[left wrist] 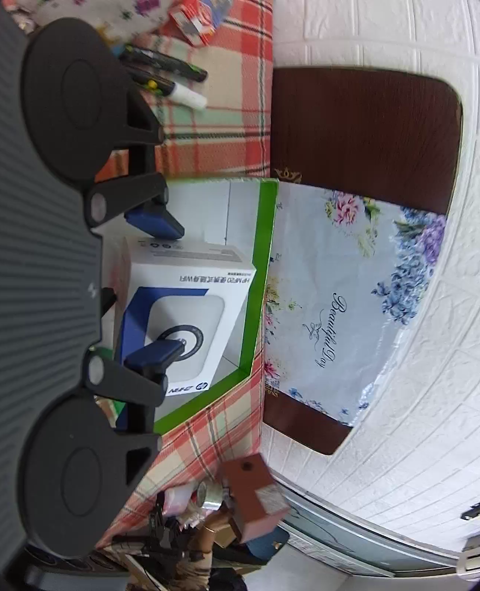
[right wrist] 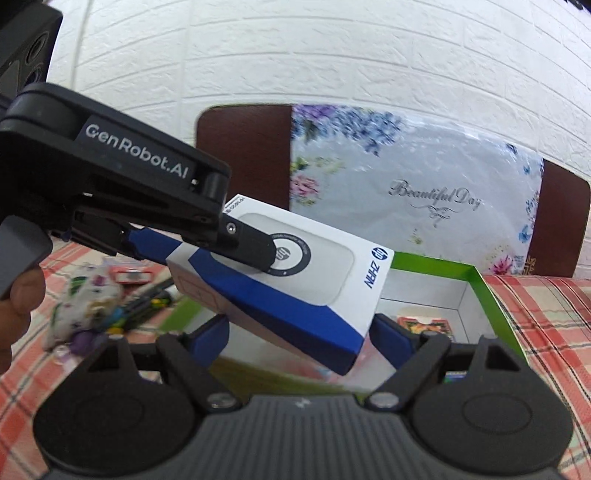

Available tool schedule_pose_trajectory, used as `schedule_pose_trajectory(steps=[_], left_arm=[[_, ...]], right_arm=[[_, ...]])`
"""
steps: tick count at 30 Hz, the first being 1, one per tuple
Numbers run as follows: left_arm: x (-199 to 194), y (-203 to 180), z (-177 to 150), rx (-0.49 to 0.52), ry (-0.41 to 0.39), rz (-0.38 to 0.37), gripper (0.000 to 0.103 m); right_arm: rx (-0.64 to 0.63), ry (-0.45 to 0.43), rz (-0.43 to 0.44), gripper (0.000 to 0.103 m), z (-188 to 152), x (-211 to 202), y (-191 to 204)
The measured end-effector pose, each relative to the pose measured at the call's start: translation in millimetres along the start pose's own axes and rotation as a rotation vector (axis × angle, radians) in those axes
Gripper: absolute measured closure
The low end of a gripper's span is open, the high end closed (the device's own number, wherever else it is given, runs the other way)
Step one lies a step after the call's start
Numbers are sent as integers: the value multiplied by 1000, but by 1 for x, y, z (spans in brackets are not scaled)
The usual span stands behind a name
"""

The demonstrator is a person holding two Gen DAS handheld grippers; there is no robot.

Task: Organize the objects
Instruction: 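Carry the white HP box with the right gripper and release it into the box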

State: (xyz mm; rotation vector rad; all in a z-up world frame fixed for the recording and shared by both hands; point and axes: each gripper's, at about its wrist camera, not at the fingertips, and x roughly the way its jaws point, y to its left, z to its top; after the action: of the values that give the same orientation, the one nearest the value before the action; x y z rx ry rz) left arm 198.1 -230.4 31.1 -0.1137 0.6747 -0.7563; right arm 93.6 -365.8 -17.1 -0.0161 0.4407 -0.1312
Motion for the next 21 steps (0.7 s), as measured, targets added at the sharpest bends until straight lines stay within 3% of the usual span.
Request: schedule_pose_trajectory(steps=[5,7,9,12,21], left_arm=[[36,-5,14,48,20,34,41],[50,-8,18,93,18,119,40],[58,-9,20,132,18,235,40],[49,-2,18,101,26,263,40],[-4,-20,-12,151,16,335,40]], right_arm=[[52,33,-44,16,2,31,-18],[66,44,-138,7,3,47,-22],[102,59,-163,10,4,53,-28],[161,22,-147,9,0,38,-29],[175,-52,-175,9,-7,-23,-6]])
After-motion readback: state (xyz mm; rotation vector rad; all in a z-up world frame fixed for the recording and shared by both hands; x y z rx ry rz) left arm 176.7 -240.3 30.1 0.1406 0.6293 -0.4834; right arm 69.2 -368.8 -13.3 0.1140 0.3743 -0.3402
